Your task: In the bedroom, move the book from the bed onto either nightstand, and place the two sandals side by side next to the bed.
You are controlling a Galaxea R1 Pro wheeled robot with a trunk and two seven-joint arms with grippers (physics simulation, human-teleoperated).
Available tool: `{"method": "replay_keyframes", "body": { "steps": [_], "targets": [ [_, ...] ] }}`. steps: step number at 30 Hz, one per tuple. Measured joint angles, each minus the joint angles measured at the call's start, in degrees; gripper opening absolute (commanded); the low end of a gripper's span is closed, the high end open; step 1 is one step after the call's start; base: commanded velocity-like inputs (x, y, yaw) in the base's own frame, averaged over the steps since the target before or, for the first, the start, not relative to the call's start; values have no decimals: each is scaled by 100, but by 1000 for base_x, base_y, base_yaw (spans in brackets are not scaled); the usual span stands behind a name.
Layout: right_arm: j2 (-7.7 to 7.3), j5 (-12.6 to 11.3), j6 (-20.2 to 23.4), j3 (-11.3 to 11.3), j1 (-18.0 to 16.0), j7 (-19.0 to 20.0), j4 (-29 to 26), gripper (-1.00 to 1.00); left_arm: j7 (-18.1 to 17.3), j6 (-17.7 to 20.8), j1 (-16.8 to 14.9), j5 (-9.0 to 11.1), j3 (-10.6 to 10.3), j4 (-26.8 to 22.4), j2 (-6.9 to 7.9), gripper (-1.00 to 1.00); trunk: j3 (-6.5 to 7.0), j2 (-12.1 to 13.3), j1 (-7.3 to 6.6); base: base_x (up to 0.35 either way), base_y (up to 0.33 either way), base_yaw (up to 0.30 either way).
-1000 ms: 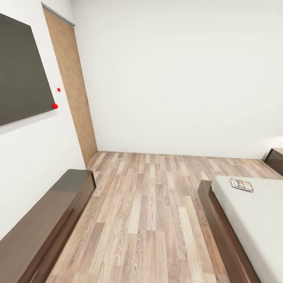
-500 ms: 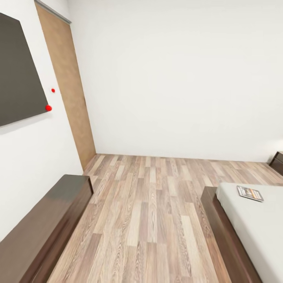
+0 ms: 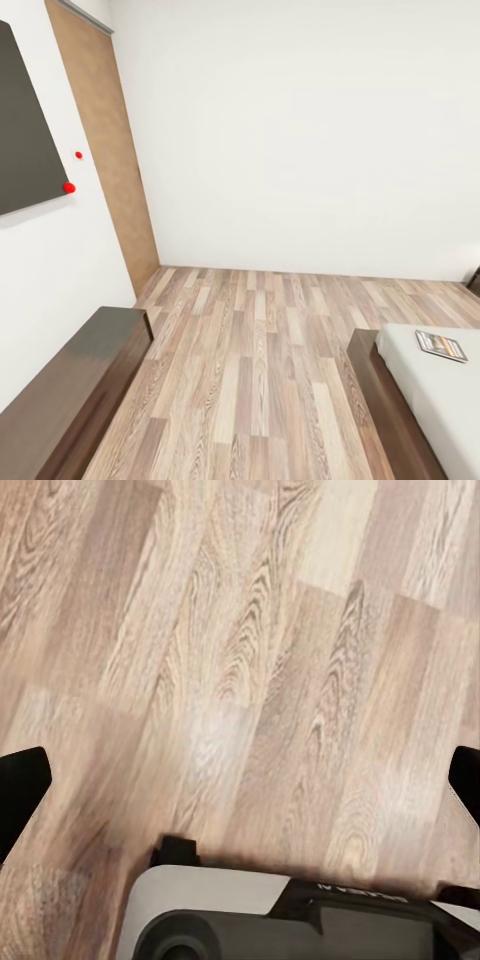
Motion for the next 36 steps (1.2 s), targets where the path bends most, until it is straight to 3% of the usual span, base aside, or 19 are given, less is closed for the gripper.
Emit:
{"method": "replay_keyframes", "body": {
  "steps": [36],
  "targets": [
    [4,-39,-2,0,0,-16,-9,100,-2,-8,0,17,-5,14,0,100,0,0,0,328,0,0]
  ]
}}
